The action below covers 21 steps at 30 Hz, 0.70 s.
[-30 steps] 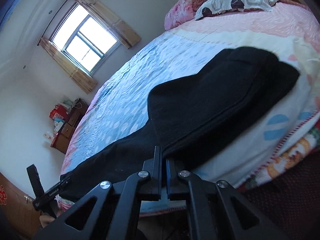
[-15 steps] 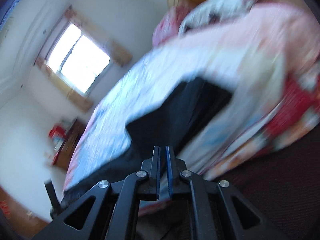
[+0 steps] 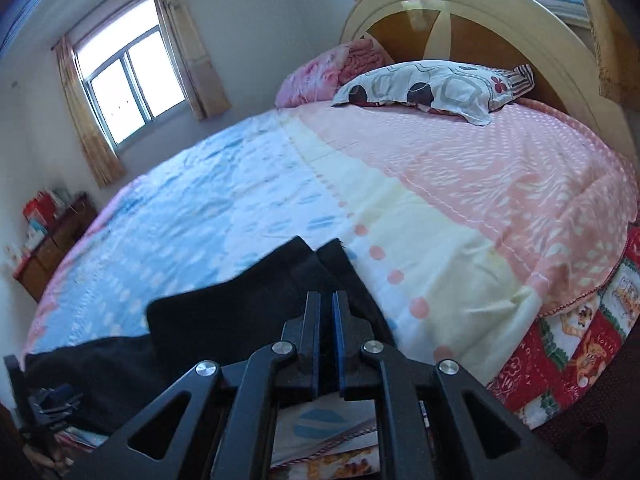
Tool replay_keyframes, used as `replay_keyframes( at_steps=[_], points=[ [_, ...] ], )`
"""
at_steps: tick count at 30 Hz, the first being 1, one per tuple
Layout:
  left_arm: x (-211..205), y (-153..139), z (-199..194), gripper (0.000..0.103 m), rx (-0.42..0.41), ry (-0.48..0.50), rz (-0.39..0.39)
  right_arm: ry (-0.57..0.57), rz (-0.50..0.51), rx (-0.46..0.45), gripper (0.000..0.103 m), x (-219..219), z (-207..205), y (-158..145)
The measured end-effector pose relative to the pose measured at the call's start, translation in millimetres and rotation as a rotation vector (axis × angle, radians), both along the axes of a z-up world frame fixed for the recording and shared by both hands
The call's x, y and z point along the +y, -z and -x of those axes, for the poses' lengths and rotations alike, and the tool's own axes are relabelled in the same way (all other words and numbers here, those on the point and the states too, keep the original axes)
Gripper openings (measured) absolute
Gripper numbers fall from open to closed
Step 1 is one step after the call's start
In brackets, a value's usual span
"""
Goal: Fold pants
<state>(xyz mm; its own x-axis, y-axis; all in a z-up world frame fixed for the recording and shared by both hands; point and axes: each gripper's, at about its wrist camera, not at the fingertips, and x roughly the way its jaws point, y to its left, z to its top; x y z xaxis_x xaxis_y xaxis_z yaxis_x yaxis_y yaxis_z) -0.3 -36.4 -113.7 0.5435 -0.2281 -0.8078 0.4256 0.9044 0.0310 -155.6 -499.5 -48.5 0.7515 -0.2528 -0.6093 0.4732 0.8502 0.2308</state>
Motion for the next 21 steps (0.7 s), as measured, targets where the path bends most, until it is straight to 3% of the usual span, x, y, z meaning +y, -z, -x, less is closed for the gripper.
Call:
replay_keyframes(
  at_steps=[4,9,16,21],
  points=[
    [-0.8,-0.5,-1.2,0.075,0.005,-0.003,-0.002,-0.017,0.034,0.025,0.006,-2.6,-4.1,4.2],
    [-1.7,0.2,-0.7,0.077,0.002,-0.003,-0.006,-0.116,-0.052,0.042,0.007,-7.8,-24.1,6.6],
    [-2.0,0.8,-0.9,0.079,0.003,-0.005,-0.01,-0.194,0.006,0.154,0.009,-11.6,-70.9,9.2],
    [-1.8,1.0,-1.2,0.079,0.004,-0.004,-0.011,-0.218,0.055,0.18,0.009,-5.0,-73.6,9.4]
  ],
)
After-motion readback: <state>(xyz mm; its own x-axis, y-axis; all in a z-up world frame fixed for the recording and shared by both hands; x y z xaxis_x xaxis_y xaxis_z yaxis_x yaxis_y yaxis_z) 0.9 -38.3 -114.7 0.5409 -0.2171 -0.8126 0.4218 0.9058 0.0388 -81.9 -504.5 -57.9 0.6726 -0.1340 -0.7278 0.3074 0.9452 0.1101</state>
